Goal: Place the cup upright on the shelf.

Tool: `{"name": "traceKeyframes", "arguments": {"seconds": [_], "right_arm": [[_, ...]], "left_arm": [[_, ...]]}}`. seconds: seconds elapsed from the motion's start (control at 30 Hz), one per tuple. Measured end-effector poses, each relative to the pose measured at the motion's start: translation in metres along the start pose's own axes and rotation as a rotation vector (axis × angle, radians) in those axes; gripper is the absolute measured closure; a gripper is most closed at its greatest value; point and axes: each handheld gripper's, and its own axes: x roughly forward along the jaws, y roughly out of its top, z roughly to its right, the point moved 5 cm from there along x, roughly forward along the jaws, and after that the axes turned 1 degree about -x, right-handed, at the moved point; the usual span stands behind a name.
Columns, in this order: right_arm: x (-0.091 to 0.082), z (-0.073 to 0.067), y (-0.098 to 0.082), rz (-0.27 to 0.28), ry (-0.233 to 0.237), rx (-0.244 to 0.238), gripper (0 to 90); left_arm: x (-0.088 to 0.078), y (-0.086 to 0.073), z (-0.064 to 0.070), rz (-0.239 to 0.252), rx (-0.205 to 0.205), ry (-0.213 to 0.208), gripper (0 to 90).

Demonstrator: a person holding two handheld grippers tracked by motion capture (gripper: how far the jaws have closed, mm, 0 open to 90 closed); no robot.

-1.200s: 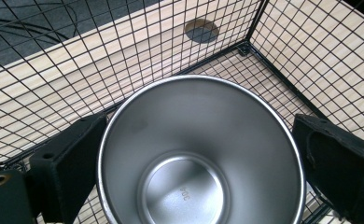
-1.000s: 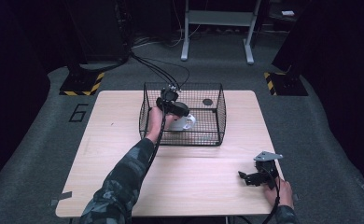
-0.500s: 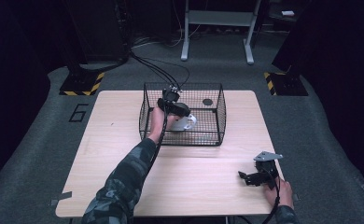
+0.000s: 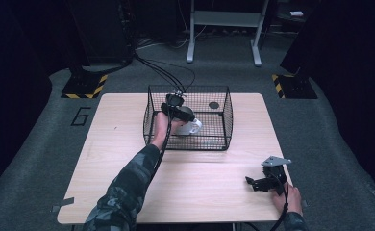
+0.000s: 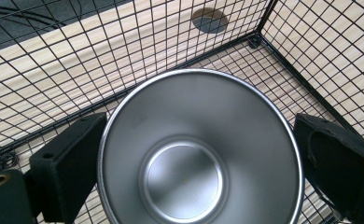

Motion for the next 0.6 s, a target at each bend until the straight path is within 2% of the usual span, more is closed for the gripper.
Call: {"name": "traceKeyframes", "arguments": {"seconds": [0.3, 0.4, 0.53, 0.6], "right_arm": [[0.0, 0.0, 0.0, 0.0, 0.0, 0.001, 0.0], [0.0, 0.0, 0.0, 0.0, -0.001, 0.001, 0.0], [0.0, 0.0, 0.0, 0.0, -0.001, 0.001, 0.0], [0.0, 0.0, 0.0, 0.0, -0.001, 0.0, 0.0]], "left_arm": [[-0.003, -0.001, -0.001, 0.017, -0.007, -0.009, 4.9], [-0.009, 0.002, -0.001, 0.038, -0.014, -0.014, 0.3], [-0.025, 0.006, -0.001, 0.07, 0.009, -0.022, 0.2], [-0.028, 0.006, 0.0, 0.083, 0.004, -0.024, 0.2]]}}
